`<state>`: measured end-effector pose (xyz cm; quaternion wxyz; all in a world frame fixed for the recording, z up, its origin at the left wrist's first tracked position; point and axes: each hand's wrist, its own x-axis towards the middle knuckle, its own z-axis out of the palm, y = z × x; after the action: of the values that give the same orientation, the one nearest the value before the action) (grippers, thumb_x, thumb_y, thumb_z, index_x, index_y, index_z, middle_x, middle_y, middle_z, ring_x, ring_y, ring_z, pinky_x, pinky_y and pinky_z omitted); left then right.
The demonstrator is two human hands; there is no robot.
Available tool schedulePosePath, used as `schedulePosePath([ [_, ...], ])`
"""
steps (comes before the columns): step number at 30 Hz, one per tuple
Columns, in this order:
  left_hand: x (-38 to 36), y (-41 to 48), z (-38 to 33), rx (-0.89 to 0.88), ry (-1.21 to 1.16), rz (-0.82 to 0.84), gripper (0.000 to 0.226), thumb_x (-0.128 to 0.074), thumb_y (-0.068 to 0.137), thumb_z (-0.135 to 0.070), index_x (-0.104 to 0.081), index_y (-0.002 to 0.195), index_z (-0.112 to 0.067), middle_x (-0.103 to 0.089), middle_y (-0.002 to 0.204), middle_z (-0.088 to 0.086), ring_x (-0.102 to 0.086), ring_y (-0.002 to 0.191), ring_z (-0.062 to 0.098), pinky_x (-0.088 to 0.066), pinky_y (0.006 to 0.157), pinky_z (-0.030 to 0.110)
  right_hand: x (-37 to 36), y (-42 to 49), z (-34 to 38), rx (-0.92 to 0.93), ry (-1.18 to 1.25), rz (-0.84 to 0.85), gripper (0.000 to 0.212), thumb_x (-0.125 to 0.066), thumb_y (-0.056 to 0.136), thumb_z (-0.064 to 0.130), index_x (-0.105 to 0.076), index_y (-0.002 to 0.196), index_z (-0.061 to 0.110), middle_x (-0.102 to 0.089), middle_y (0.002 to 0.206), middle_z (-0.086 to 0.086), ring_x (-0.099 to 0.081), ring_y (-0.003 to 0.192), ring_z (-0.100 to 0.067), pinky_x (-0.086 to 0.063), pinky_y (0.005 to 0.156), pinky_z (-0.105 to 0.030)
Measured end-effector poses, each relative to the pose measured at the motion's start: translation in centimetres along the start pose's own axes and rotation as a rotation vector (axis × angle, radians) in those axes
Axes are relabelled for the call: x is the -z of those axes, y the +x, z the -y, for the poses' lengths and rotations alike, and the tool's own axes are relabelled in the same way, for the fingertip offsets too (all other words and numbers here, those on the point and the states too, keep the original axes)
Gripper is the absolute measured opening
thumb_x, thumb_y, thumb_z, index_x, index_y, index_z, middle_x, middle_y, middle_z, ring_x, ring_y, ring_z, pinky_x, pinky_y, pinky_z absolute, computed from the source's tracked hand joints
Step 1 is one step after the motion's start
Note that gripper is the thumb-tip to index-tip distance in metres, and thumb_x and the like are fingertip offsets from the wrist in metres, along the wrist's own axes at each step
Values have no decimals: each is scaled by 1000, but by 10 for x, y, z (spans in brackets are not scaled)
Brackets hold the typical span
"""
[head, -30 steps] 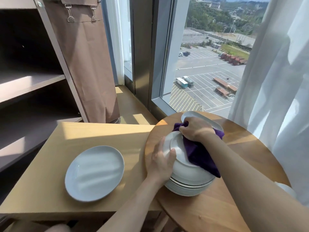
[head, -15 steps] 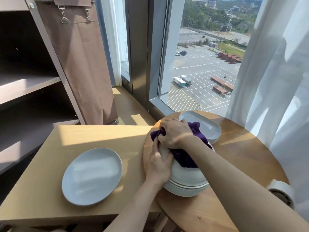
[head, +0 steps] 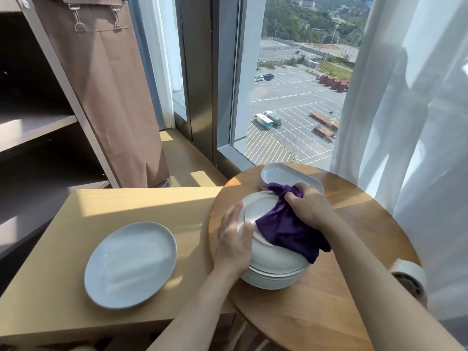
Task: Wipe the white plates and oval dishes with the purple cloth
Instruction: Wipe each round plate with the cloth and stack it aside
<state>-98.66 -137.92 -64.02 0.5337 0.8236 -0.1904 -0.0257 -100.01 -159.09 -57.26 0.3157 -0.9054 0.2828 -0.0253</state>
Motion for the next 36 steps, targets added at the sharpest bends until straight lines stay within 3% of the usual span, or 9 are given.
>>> schedulePosePath([
  [5, 1, 3, 0, 30, -11, 40, 69, -34, 96, -51, -39, 155, -17, -37, 160, 2, -29, 149, 14, -18, 120, 22, -6, -38, -14, -8, 127, -140, 20, -49, 97, 40, -56, 100, 22, -58, 110, -10, -56, 100, -32, -43, 89, -40],
  [9, 4, 4, 0, 40, -5, 67, 71, -32, 95, -52, -36, 156, -15, -35, 161, 6, -29, 149, 19, -20, 121, 28, -18, -70, -12, -51, 99, -225, 42, -45, 98, 45, -53, 133, 24, -51, 131, -9, -45, 124, -31, -37, 109, -47],
  [14, 6, 5, 3, 62, 11, 112, 63, -34, 105, -54, -32, 158, -20, -31, 163, 3, -28, 150, 20, -23, 122, 34, -47, -112, -4, 79, -153, -309, 66, -38, 95, 59, -42, 150, 23, -32, 157, -8, -26, 143, -31, -25, 118, -49],
  [18, 7, 9, 4, 64, 25, 126, 52, -39, 109, -37, -32, 158, -23, -29, 164, 0, -25, 151, 16, -21, 123, 32, -61, -123, 3, 215, -385, -307, 70, -32, 89, 64, -44, 145, 23, -32, 159, -8, -25, 146, -34, -25, 115, -55],
  [21, 11, 13, 1, 85, -39, 152, 48, -32, 110, -27, -34, 157, -18, -31, 164, 3, -25, 153, 21, -20, 125, 41, -59, -118, 12, 273, -498, -269, 64, -31, 91, 61, -48, 140, 22, -40, 155, -8, -31, 143, -36, -29, 112, -56],
  [25, 14, 12, -2, 142, -211, 192, 48, -21, 112, -37, -41, 153, -23, -36, 161, 1, -28, 151, 17, -20, 126, 45, -61, -112, 35, 442, -612, -223, 53, -38, 92, 54, -54, 128, 19, -54, 137, -9, -49, 125, -35, -39, 101, -54],
  [28, 15, 12, -2, 178, -374, 171, 57, -22, 104, -46, -58, 134, -14, -57, 141, 9, -47, 138, 24, -30, 120, 49, -65, -100, 56, 521, -637, -175, 44, -44, 94, 51, -53, 123, 20, -56, 127, -6, -51, 113, -31, -44, 90, -46],
  [33, 19, 15, 0, 319, -484, 203, 61, -28, 101, -63, -53, 146, -31, -58, 145, -4, -48, 139, 14, -30, 122, 44, -63, -67, 82, 481, -534, -186, 37, -51, 96, 43, -57, 118, 15, -61, 118, -7, -59, 104, -30, -51, 79, -38],
  [36, 23, 15, -6, 262, -483, 217, 60, -30, 96, -64, -51, 146, -38, -58, 145, -9, -48, 138, 10, -32, 121, 42, -65, -49, 85, 413, -399, -226, 34, -58, 94, 42, -55, 110, 13, -59, 112, -7, -57, 101, -29, -42, 73, -34],
])
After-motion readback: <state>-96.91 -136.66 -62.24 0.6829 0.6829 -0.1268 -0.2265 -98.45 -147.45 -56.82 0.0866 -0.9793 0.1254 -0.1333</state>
